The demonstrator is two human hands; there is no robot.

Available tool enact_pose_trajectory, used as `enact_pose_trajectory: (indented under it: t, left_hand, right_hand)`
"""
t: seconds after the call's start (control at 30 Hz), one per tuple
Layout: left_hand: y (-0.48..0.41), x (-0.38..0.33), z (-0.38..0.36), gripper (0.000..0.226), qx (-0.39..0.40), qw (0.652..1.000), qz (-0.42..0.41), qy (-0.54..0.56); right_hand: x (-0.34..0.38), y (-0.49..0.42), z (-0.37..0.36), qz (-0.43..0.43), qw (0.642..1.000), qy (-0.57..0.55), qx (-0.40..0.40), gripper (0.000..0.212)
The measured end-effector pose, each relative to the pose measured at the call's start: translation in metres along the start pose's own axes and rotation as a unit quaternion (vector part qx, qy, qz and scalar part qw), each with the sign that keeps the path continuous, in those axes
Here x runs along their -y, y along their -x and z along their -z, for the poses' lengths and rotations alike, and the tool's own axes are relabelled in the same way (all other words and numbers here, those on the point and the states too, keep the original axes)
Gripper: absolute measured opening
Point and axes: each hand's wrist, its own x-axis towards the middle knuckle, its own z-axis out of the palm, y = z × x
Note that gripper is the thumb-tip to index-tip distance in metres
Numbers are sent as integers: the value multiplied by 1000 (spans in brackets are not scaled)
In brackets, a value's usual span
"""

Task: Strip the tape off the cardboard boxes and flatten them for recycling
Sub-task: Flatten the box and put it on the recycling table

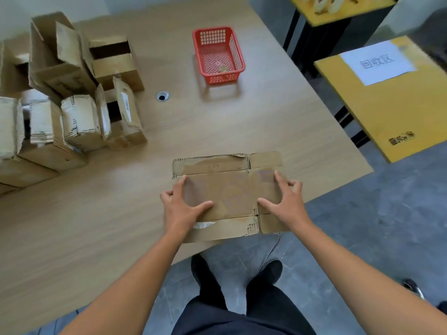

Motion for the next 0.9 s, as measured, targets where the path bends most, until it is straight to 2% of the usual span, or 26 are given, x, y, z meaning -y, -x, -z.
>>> enact_pose_trajectory:
  t: [0.13, 0.43, 0.63, 0.9]
  left_hand:
    - [19, -73, -50, 105, 32, 998, -49, 4]
    - [90, -246, -180, 102, 52, 976, -213, -11]
    - [135, -323, -242, 99, 80, 953, -291, -31]
    - [158, -395, -307, 99, 131, 926, -352, -46]
  right_hand:
    - [-38, 4, 84, -9, 999, -6, -42, 99]
    - [-143, 40, 266, -48, 979, 33, -193, 98]
    - [-198, 71, 340, -95, 959, 30, -265, 96]
    - [-259, 83, 392, -131, 934, -16, -332, 89]
